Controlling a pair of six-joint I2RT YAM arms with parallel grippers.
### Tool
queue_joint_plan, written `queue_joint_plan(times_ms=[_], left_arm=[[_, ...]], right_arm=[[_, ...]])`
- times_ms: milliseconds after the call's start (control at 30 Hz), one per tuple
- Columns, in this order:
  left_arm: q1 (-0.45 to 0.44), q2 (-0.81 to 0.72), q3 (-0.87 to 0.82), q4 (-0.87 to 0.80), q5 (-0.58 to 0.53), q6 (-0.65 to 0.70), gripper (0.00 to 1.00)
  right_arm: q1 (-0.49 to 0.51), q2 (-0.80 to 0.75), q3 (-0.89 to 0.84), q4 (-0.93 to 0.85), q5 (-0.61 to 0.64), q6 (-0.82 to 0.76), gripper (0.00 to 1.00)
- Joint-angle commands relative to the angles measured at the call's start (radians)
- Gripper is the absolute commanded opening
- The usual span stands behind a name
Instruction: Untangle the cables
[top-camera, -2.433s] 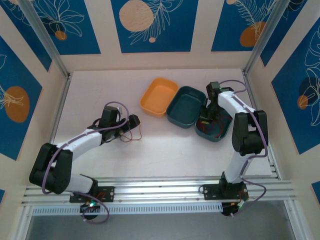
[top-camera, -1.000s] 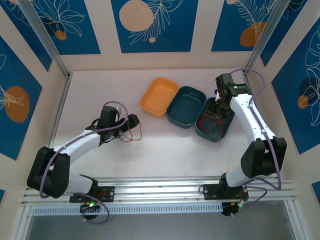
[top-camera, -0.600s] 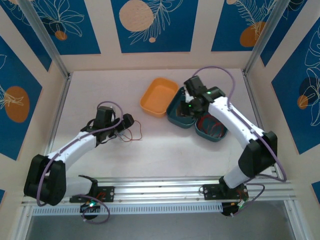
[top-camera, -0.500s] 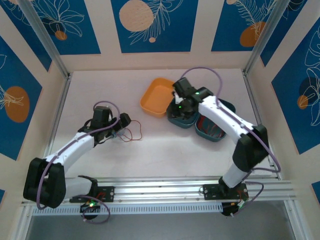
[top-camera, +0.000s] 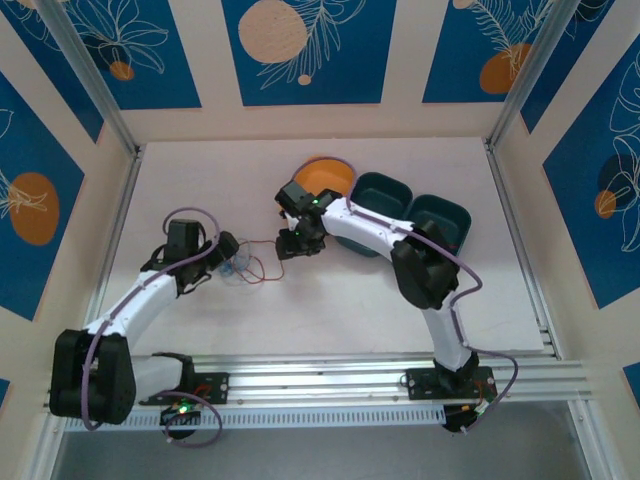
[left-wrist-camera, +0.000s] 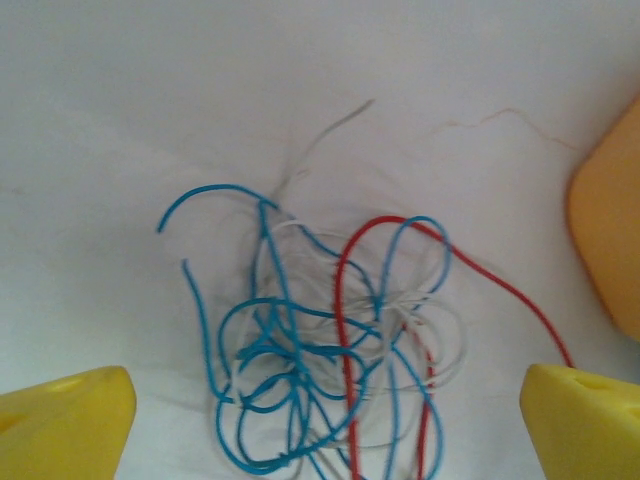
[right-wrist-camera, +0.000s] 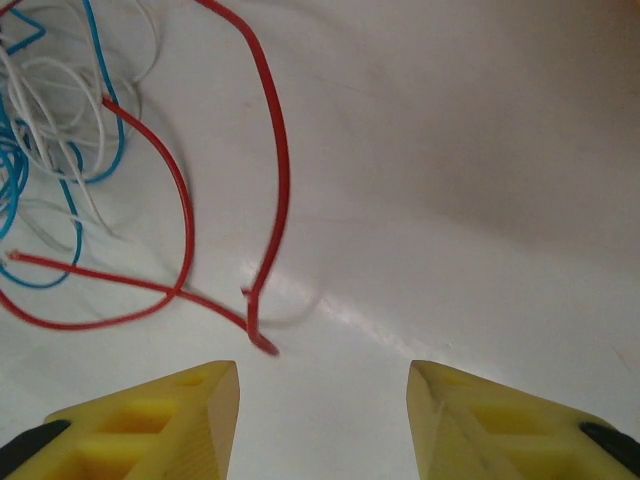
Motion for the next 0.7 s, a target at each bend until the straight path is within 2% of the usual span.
queue_joint_plan(times_ms=[0, 133, 300, 367, 467, 533, 633, 667], left_arm=[[0.025, 0.034, -0.017, 0.017, 0.036, 0.017, 0.93], [0.04, 0.082, -0.017, 0.058, 0.07, 0.015, 0.86], [0.043, 0.142, -0.019, 0.105, 0.105, 0.001, 0.71], [0.045, 0.16, -0.023, 0.121, 0.119, -0.005, 0.67], [0.043, 0.182, -0.032, 0.144, 0.133, -0.012, 0.6], [0.044, 0.197, -0.035, 0.153, 0.142, -0.016, 0.56], [0.043, 0.21, -0.04, 0.159, 0.149, -0.016, 0.47], [0.043, 0.212, -0.041, 0.161, 0.15, -0.018, 0.43]], right_arm=[[0.005, 0.056, 0.084, -0.024, -0.038, 0.01, 0.49], [0.004, 0.13, 0.168, -0.06, -0.043, 0.005, 0.46], [0.005, 0.197, 0.239, -0.088, -0.064, 0.006, 0.38], [0.005, 0.211, 0.252, -0.09, -0.068, 0.008, 0.35], [0.005, 0.222, 0.267, -0.094, -0.068, 0.01, 0.23], [0.005, 0.221, 0.275, -0.099, -0.065, 0.008, 0.1], [0.006, 0.197, 0.273, -0.106, -0.049, 0.005, 0.0], [0.006, 0.186, 0.269, -0.108, -0.039, 0.005, 0.0]])
